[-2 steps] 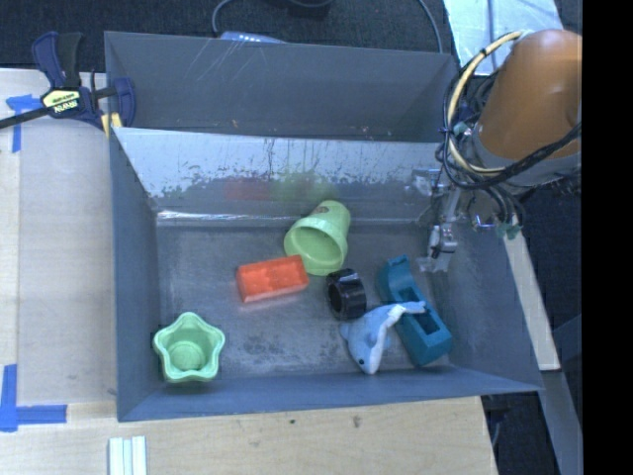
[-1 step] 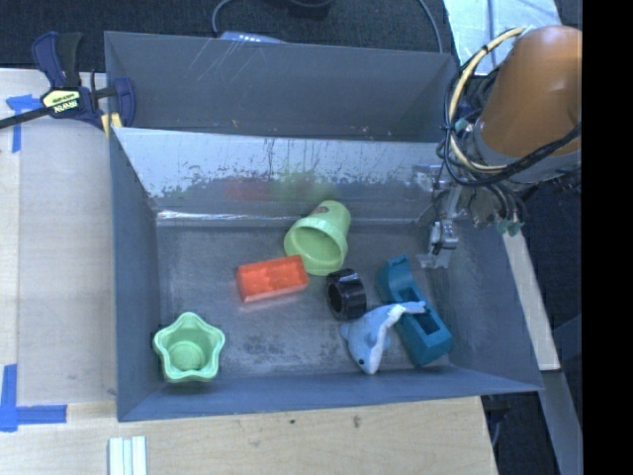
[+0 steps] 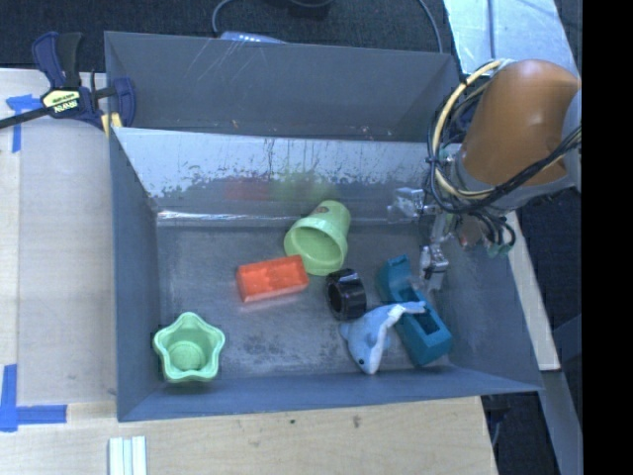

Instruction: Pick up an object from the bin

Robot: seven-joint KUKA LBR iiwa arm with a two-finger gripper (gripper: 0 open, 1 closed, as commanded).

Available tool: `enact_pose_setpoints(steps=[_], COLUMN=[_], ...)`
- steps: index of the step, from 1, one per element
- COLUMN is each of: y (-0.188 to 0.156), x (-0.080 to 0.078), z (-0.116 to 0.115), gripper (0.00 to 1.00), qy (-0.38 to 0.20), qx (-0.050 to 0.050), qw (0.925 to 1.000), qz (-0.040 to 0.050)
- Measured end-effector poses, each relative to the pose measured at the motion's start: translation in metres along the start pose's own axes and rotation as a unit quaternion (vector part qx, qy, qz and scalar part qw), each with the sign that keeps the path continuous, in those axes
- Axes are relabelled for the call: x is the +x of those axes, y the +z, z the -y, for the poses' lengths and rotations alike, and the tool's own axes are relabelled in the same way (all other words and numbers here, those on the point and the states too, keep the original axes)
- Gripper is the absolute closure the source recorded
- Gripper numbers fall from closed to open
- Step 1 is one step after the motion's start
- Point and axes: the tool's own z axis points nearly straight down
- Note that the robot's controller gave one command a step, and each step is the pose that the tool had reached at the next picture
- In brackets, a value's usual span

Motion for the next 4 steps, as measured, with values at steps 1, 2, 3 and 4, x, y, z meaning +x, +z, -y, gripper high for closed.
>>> enact_pose_setpoints(steps=[1,2,3,4], y=[0.033,0.042,0.083,0.104], x=[0.049,0.063,0.064,0.061], z=[-0.015,-0.021,-0.031,-0.052], gripper=[0.00,0.00,0.00,1.00], qy=[-0.083,-0.145,-0.315,-0.390], qx=[0.000,0.000,0.000,0.000], qw=[0.9965,0.9895,0.9492,0.9209], qz=[0.0009,0.0002,0.0017,0.0004])
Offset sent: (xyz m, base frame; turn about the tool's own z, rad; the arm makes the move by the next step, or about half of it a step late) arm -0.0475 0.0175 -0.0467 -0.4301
